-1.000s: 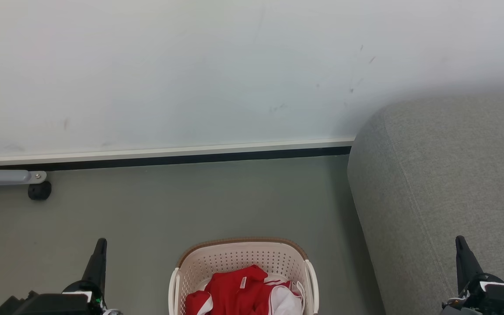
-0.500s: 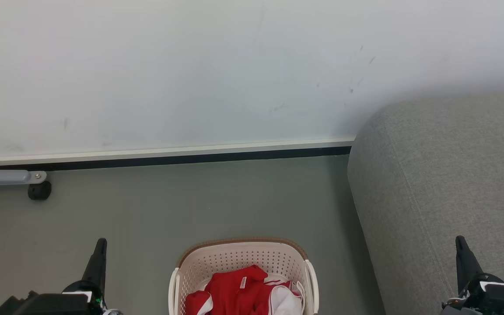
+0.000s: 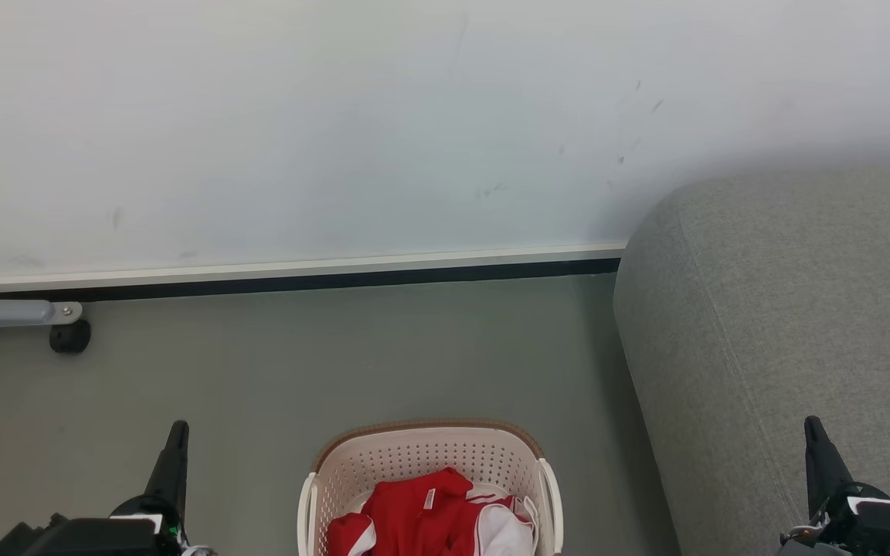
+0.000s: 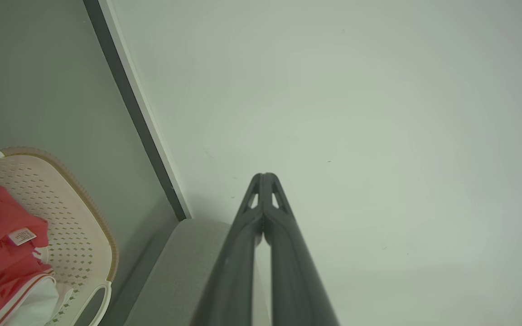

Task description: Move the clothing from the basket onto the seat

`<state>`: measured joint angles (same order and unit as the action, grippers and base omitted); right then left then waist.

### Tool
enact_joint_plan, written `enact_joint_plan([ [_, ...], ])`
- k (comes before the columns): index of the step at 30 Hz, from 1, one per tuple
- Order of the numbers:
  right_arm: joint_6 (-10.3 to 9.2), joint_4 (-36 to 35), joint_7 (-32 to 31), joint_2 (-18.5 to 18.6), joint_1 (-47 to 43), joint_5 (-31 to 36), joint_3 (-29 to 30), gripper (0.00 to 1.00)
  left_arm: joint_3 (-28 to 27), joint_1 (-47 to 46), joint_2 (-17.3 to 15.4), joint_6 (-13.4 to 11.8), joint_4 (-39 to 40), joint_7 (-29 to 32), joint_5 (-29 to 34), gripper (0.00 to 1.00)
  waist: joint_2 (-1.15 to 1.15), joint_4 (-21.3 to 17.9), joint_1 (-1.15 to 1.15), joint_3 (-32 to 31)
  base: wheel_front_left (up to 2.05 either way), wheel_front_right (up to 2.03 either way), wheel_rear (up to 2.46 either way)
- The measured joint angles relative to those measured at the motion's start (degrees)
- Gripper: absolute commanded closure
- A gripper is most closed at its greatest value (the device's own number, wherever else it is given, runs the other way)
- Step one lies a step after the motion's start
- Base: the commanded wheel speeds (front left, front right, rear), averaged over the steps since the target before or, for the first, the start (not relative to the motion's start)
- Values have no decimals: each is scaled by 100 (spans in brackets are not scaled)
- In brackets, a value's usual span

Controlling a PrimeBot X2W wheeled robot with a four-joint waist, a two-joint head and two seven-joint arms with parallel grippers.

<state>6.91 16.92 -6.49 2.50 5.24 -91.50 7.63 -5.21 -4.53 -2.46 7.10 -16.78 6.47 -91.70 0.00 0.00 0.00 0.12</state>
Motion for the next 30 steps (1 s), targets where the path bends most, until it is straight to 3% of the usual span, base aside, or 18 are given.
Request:
enact_joint_plan([
  [3, 0, 0, 0, 0, 0, 0, 0, 100, 0, 0, 0, 0, 0, 0, 0, 100, 0, 0, 0, 0, 0, 0, 0],
  [4, -1, 16, 0, -4, -4, 0, -2, 0, 2, 5, 2, -2, -11, 0, 0, 0, 0, 0, 0, 0, 0, 0, 0],
  [22, -34, 88, 258, -78, -198, 66, -293, 0, 32, 214, 40, -11, -98, -158, 42, 0, 0, -19, 0, 10, 0, 0, 0],
  [30, -34, -14, 413, -77, -160, 350, -461, 0, 109, 213, -52, -10, 63, -354, 383, 0, 0, -44, 0, 15, 0, 0, 0],
])
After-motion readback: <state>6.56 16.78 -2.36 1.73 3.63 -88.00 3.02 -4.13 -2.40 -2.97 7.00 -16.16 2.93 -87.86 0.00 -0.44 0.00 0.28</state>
